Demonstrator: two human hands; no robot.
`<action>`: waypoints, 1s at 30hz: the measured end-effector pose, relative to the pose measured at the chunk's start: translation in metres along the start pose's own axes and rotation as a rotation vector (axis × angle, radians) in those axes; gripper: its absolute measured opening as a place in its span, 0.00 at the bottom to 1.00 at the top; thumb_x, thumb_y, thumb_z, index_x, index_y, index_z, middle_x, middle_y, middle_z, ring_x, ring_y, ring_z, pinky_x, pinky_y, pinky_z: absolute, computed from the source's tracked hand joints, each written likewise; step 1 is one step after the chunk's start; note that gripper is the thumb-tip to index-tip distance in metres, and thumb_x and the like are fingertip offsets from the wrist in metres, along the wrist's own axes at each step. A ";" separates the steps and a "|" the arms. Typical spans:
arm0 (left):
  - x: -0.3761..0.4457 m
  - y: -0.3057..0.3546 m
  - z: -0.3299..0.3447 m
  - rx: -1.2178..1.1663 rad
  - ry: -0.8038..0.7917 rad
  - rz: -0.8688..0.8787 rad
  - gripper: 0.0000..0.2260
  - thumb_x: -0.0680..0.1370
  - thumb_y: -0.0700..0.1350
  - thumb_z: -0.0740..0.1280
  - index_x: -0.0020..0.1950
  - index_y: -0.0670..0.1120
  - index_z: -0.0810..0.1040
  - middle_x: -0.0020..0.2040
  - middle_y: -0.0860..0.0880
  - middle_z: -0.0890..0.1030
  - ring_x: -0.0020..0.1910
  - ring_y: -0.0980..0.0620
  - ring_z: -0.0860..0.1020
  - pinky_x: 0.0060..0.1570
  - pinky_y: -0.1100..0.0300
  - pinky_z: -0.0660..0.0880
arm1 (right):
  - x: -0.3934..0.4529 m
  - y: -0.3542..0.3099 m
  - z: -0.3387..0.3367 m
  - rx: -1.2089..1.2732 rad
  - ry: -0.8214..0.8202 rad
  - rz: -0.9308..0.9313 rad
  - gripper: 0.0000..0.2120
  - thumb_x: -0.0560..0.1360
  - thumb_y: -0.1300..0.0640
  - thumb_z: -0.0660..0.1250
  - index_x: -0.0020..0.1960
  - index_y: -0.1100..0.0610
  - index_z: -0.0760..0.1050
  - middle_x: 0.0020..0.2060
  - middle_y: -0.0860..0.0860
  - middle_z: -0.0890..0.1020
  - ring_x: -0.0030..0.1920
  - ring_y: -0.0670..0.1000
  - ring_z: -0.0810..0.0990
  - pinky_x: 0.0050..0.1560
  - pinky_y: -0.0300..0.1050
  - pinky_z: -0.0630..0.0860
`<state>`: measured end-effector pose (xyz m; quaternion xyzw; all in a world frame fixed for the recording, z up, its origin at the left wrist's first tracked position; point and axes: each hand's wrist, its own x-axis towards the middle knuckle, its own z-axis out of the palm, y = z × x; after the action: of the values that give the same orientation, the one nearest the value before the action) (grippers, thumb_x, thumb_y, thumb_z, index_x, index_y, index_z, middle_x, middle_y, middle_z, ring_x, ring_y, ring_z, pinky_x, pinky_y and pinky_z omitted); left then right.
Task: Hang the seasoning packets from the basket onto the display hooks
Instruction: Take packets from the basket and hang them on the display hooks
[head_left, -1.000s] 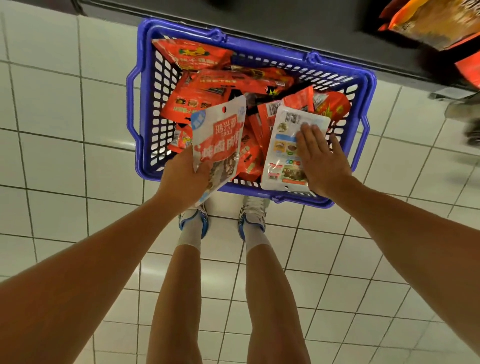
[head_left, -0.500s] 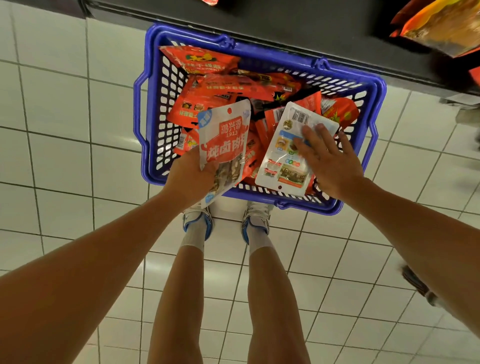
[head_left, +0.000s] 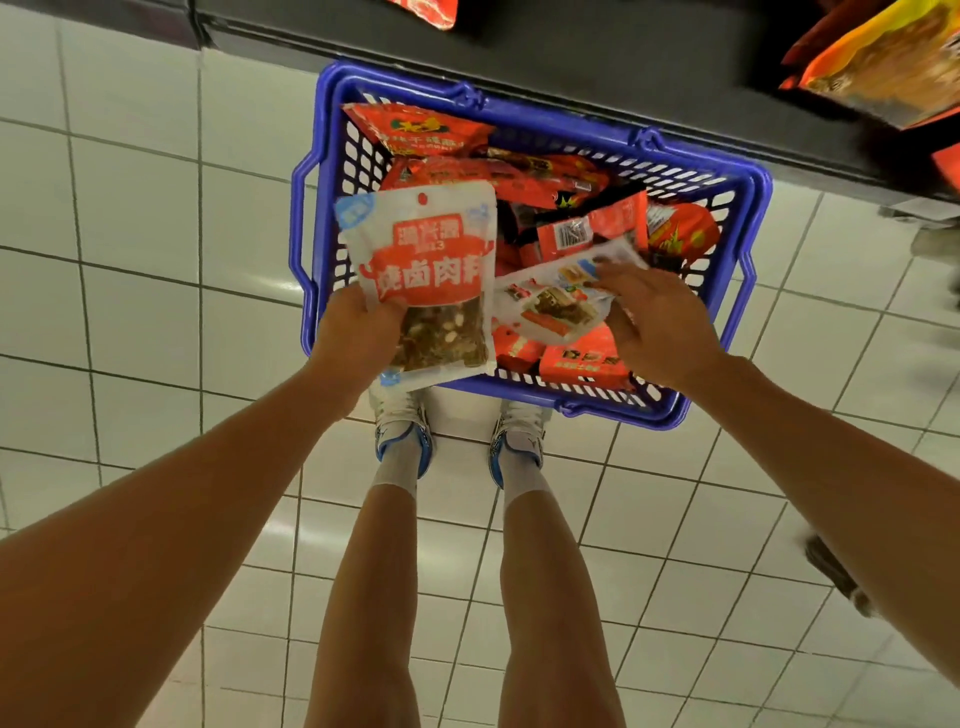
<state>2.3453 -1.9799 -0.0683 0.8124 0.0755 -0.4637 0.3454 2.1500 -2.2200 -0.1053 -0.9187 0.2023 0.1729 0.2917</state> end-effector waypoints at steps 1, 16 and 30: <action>-0.004 0.006 -0.006 -0.091 0.031 -0.025 0.07 0.75 0.46 0.64 0.51 0.52 0.79 0.47 0.54 0.83 0.54 0.49 0.81 0.50 0.52 0.78 | -0.003 -0.004 -0.010 0.085 0.006 0.078 0.19 0.81 0.58 0.62 0.69 0.62 0.74 0.60 0.63 0.82 0.56 0.66 0.82 0.55 0.57 0.78; -0.157 0.152 -0.084 -0.370 -0.044 0.178 0.06 0.78 0.45 0.72 0.55 0.48 0.82 0.47 0.51 0.88 0.47 0.50 0.86 0.47 0.55 0.83 | -0.038 -0.162 -0.197 1.117 0.249 0.444 0.25 0.69 0.34 0.70 0.60 0.48 0.81 0.54 0.46 0.87 0.55 0.51 0.86 0.61 0.60 0.79; -0.439 0.369 -0.247 -0.447 0.074 0.779 0.08 0.76 0.45 0.73 0.55 0.48 0.83 0.49 0.52 0.88 0.49 0.53 0.86 0.45 0.61 0.82 | -0.178 -0.345 -0.545 0.939 0.664 -0.202 0.04 0.75 0.51 0.71 0.47 0.44 0.83 0.40 0.32 0.84 0.38 0.32 0.81 0.38 0.27 0.75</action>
<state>2.4368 -2.0143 0.5482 0.7018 -0.1250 -0.2420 0.6583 2.2692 -2.2440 0.5533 -0.7107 0.2492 -0.2614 0.6037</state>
